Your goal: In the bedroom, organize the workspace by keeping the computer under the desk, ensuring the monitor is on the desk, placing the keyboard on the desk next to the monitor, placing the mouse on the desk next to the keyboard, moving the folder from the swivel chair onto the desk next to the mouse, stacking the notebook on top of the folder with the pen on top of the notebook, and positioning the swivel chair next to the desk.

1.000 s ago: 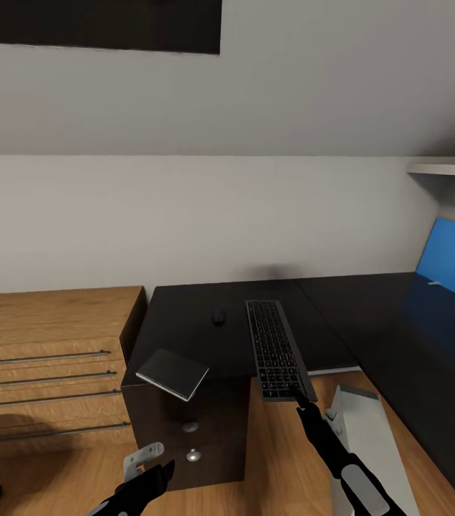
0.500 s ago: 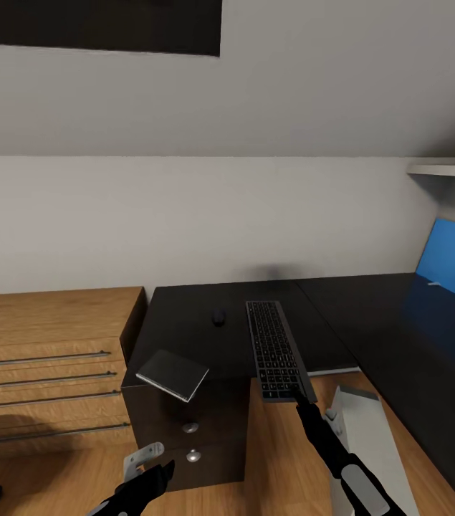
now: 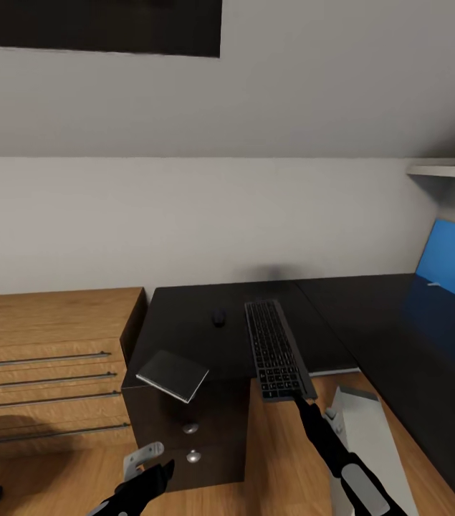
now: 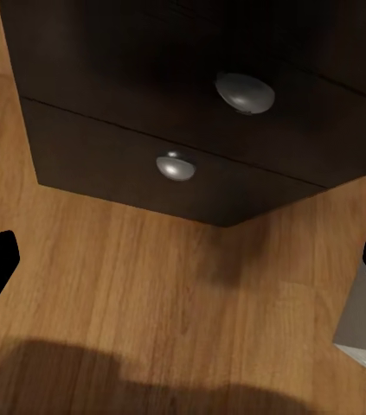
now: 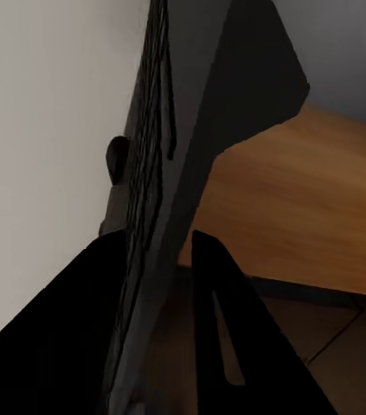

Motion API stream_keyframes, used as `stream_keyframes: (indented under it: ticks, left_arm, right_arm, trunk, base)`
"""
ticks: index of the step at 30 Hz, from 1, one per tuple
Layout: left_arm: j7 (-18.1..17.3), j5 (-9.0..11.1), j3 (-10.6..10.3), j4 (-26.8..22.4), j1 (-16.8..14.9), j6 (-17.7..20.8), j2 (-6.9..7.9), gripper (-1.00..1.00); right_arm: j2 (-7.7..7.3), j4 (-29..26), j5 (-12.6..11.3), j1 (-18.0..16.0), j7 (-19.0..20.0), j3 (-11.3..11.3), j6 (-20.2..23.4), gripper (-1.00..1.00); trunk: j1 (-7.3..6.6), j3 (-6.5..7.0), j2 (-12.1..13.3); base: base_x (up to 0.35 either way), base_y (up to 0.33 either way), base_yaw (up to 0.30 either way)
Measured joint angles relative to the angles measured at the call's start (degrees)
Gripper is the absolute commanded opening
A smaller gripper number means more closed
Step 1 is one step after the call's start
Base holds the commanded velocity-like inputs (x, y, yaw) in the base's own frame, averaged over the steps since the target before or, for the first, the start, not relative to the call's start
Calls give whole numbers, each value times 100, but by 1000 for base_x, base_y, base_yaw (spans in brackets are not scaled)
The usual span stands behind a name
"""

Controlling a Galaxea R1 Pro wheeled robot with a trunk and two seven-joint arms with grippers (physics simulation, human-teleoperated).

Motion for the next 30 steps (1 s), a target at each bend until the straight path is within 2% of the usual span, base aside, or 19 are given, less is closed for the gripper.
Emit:
stream_keyframes:
  ticks: [7, 13, 15, 17, 21, 25, 28, 30]
  left_arm:
    - [12, 0, -8, 5, 0, -160, -8, 100]
    - [97, -2, -1, 6, 0, -165, -14, 100]
    - [386, 2, 0, 6, 0, -165, -20, 100]
    - [1023, 17, -1, 4, 0, -185, -37, 100]
    - [1793, 43, -17, 5, 0, -387, -73, 100]
    - [1970, 49, -48, 5, 0, -508, -78, 100]
    - [2006, 51, -58, 6, 0, -534, -79, 100]
    - [2011, 51, -59, 3, 0, -537, -79, 100]
  right_arm:
    - [-5, -420, 25, 0, -27, 19, -3, -100]
    - [-31, -508, 30, 0, -26, 19, 5, -100]
    - [-35, -573, 36, 2, -37, 17, 5, -100]
    - [-37, -705, 49, 9, -46, 16, 8, -100]
    - [-39, -844, 195, 16, -62, 17, 22, -100]
    - [-35, -1043, 306, 17, -88, 23, 36, -100]
    - [-31, -1338, 589, 28, -276, 34, 68, -100]
    - [-31, -1462, 655, 32, -333, 30, 133, -100]
  trunk:
    - [-154, 126, 281]
    - [-286, 233, 522]
    - [-330, 269, 602]
    - [-373, 305, 682]
    - [-461, 377, 843]
    - [-547, 449, 1003]
    - [-612, 503, 1124]
    - [-656, 539, 1204]
  base:
    - [0, 0, 0]
    - [0, 0, 0]
    - [0, 0, 0]
    - [0, 0, 0]
    - [-3, 0, 0]
    - [-176, 0, 0]
    - [-302, 0, 0]
    - [-325, 0, 0]
